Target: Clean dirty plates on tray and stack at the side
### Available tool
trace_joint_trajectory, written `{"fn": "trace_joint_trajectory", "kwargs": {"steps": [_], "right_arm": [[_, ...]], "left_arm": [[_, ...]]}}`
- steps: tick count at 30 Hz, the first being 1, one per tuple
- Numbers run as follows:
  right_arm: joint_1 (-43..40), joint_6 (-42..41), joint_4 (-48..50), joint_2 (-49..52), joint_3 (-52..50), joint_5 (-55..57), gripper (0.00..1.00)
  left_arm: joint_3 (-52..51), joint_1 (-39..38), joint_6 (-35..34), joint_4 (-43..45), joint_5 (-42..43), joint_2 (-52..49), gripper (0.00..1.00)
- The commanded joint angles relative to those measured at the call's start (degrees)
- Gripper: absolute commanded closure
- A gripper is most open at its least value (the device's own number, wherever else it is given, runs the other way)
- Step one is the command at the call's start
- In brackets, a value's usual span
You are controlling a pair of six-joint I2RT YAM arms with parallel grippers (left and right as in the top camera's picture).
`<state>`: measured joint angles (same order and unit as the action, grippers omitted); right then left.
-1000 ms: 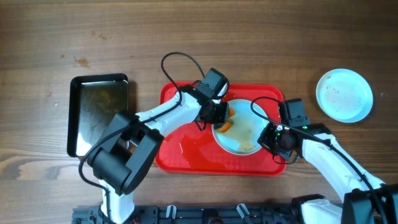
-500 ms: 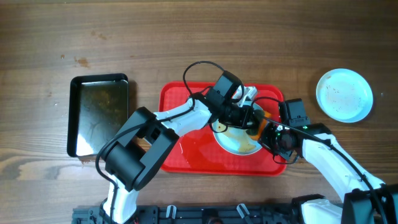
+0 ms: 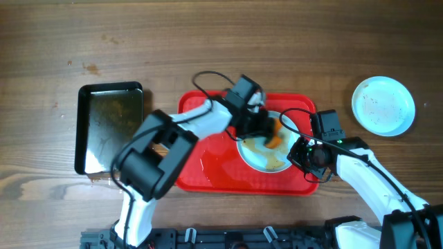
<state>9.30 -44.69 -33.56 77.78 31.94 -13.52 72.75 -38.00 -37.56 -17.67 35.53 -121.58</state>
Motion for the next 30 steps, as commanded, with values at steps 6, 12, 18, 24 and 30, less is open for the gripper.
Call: {"fn": "trace_joint_trajectory", "kwargs": {"steps": [6, 12, 18, 24, 30], "right_arm": [[0.2, 1.3, -1.4, 0.7, -0.7, 0.2, 0.96], [0.2, 1.2, -1.4, 0.7, -0.7, 0.8, 0.96], [0.2, 1.2, -1.4, 0.7, -0.7, 1.0, 0.96], [0.2, 1.2, -0.7, 0.7, -0.7, 1.6, 0.96], [0.2, 1.0, -0.1, 0.7, -0.7, 1.6, 0.96]], "left_arm": [[-3.9, 11.6, 7.2, -16.7, -26.5, -5.8, 0.96], [-2.8, 9.1, 14.1, -17.9, -23.4, -3.6, 0.96], [1.9, 5.1, 14.5, -18.3, -19.0, 6.7, 0.96], [2.8, 5.1, 8.6, -18.2, -5.0, 12.6, 0.96], [2.6, 3.5, 6.9, -13.3, 4.5, 12.1, 0.96]]}}
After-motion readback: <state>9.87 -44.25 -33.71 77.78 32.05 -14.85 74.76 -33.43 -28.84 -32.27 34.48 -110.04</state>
